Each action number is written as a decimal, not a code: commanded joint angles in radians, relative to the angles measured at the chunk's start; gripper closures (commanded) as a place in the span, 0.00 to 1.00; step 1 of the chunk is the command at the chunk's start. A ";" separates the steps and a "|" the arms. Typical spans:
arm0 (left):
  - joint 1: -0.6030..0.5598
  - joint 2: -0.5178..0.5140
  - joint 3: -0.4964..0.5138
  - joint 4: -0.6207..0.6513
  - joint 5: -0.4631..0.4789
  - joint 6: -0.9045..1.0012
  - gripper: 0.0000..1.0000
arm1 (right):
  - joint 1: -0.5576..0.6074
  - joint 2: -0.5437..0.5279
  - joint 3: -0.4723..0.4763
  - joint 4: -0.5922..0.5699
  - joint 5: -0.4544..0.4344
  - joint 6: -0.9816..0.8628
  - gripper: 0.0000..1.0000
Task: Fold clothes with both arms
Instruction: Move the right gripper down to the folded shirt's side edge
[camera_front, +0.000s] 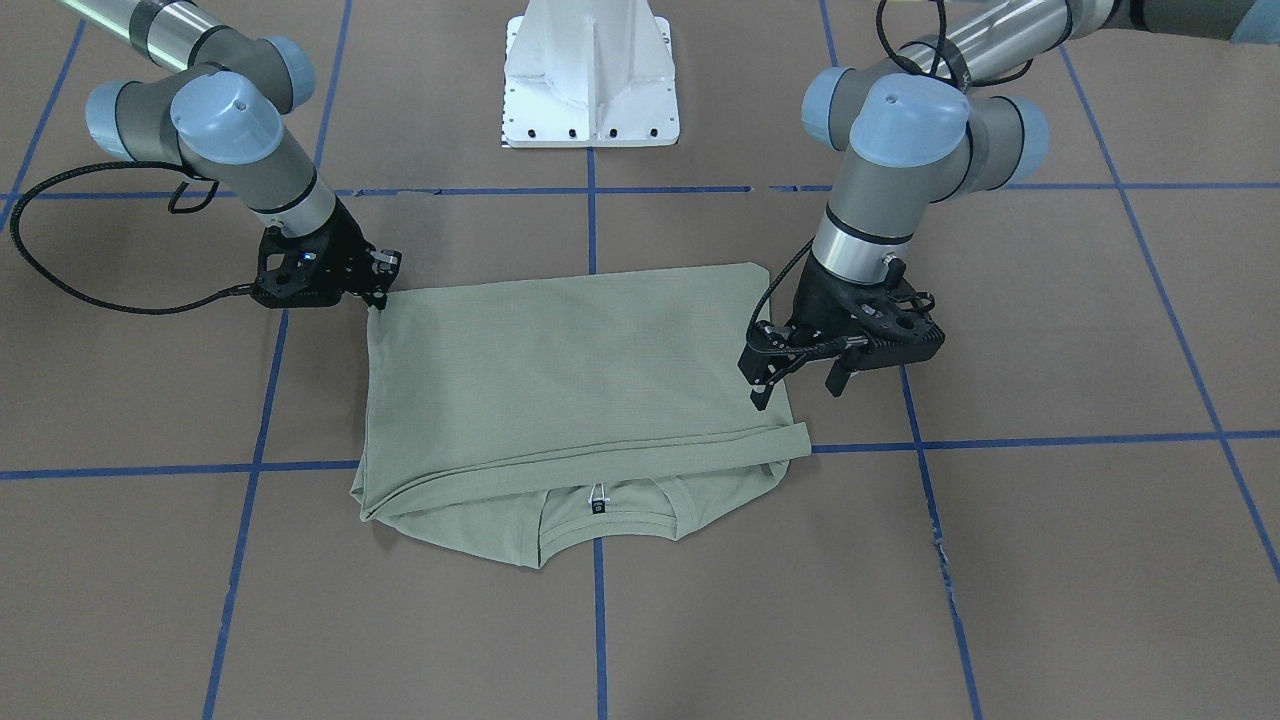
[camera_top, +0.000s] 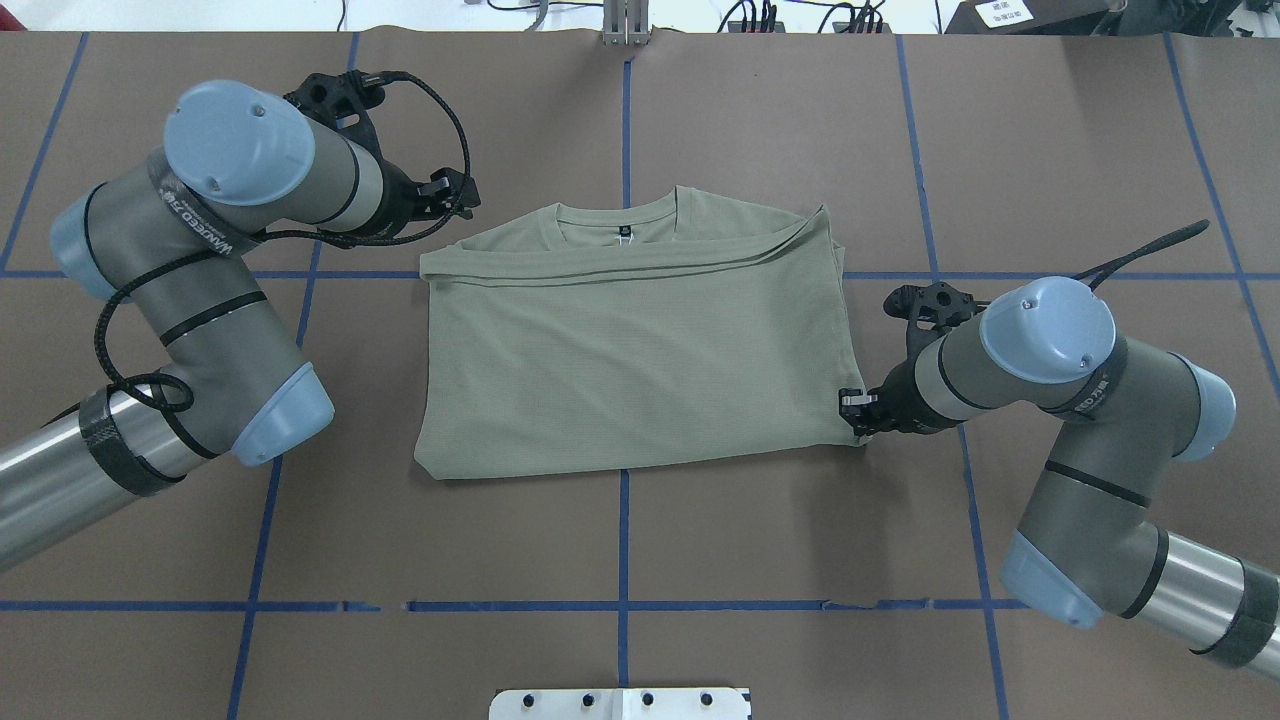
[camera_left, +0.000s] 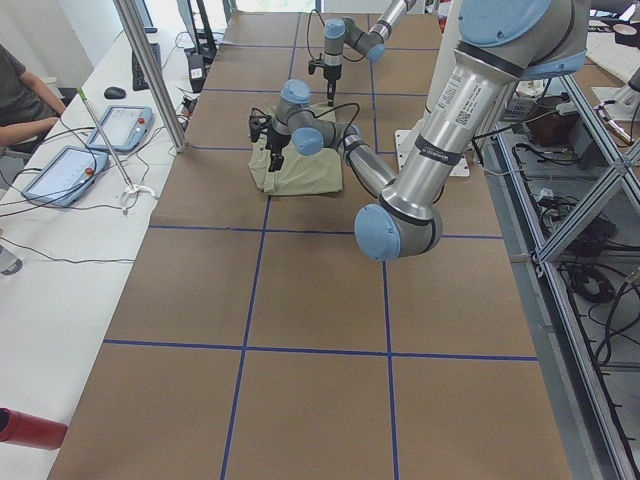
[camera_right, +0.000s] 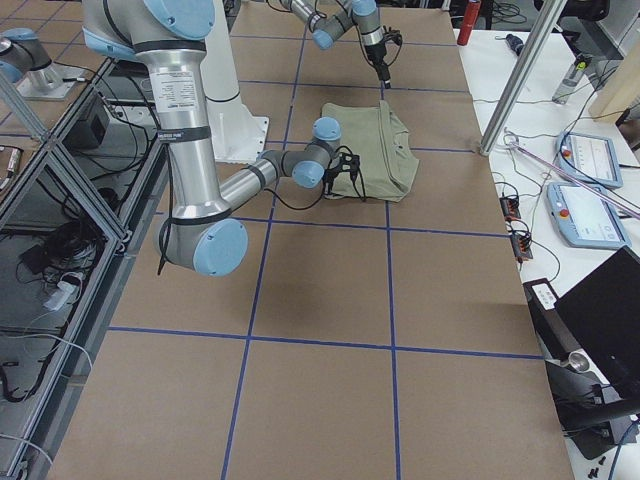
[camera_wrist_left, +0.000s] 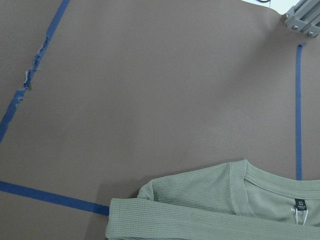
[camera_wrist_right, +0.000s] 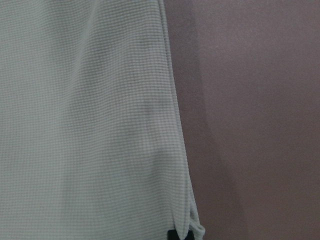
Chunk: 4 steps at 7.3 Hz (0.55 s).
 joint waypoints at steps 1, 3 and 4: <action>0.000 0.001 -0.003 0.000 0.000 0.001 0.00 | 0.008 -0.018 0.031 0.001 0.022 0.000 1.00; 0.000 0.000 -0.015 0.000 0.000 -0.004 0.00 | 0.009 -0.172 0.206 -0.005 0.067 0.052 1.00; 0.000 -0.003 -0.015 0.000 0.002 -0.005 0.00 | 0.002 -0.255 0.261 0.000 0.094 0.078 1.00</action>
